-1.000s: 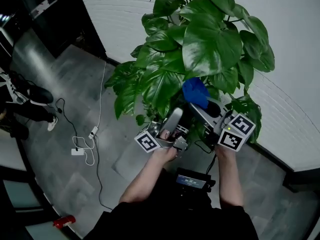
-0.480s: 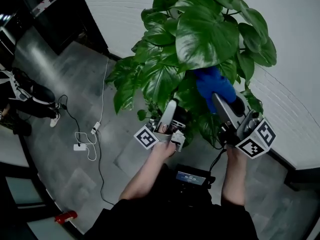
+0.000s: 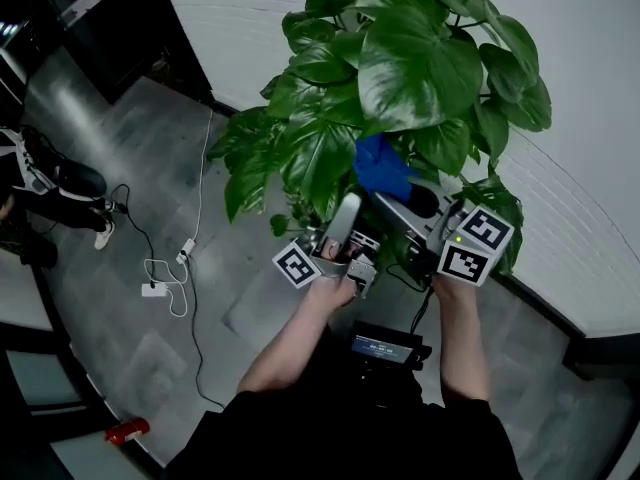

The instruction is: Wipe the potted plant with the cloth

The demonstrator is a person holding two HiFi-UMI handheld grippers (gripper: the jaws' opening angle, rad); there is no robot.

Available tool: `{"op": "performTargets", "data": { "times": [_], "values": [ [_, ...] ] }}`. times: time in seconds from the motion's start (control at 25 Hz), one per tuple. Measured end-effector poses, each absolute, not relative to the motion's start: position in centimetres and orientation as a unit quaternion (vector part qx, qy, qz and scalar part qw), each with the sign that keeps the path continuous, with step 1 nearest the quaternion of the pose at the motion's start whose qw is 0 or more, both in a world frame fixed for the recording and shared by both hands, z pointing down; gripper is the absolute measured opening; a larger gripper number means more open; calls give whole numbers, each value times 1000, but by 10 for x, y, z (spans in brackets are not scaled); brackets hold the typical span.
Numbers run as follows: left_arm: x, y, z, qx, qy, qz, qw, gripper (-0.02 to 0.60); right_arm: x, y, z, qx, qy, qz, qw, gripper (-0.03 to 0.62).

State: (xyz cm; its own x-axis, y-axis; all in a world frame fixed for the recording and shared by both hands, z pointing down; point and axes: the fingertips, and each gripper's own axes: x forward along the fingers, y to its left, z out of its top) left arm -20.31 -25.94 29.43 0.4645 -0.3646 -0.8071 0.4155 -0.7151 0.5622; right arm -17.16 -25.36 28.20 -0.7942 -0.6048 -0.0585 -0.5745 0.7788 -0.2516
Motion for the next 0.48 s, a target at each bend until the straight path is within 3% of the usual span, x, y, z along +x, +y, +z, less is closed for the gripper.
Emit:
{"op": "performTargets", "data": {
  "times": [0.48],
  "values": [
    [-203, -254, 295, 803, 15, -488, 341, 351, -187, -209, 310, -263, 949, -163, 55, 95]
  ]
}}
